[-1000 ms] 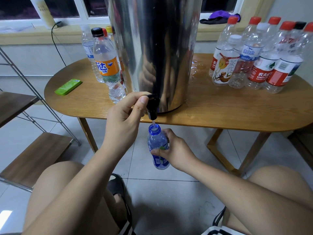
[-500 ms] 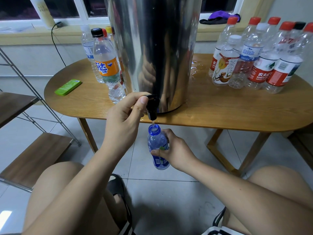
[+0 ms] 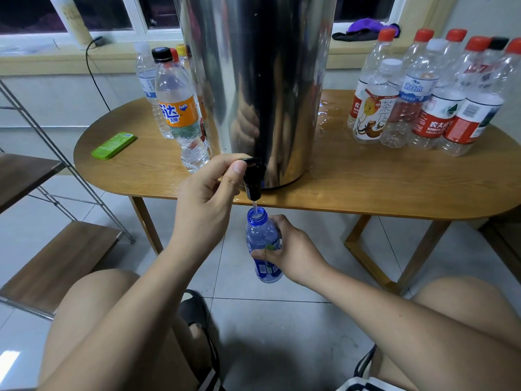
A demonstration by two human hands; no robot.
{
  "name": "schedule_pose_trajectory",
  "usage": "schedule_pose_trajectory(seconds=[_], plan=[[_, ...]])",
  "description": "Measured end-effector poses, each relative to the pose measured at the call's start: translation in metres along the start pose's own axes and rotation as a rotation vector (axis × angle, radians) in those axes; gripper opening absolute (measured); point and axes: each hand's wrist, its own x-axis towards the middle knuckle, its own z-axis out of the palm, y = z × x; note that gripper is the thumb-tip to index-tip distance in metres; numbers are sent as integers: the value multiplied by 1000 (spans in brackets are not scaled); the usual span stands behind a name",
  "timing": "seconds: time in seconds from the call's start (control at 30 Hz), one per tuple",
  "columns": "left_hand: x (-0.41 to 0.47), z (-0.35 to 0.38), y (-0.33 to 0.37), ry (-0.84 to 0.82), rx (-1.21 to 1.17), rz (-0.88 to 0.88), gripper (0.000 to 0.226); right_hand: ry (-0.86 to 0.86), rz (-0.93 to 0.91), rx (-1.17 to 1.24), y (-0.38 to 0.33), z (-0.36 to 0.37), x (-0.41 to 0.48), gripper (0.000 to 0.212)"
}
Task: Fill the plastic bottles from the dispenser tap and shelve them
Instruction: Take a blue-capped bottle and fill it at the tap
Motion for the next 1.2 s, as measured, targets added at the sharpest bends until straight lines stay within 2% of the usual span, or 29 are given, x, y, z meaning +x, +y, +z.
schedule_pose_trajectory(seconds=[1.2], plan=[[-1,-1,1,-8,-2,7,26,7,-13,-5,3,2,2,73]])
